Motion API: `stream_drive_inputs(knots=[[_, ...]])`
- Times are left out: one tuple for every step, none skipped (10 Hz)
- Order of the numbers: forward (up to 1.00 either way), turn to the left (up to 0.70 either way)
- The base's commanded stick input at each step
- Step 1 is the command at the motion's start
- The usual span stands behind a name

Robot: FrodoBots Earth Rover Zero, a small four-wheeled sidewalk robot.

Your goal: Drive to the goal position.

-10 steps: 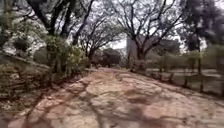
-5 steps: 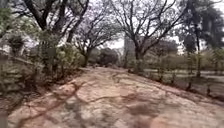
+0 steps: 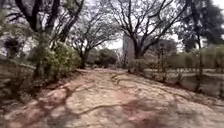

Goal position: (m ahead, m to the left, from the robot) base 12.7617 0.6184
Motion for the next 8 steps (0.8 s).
stream_drive_inputs(knots=[[0.7,0.0],[0.7,0.0],[0.7,0.0],[0.7,0.0],[0.7,0.0],[0.7,0.0],[0.7,0.0],[0.7,0.0]])
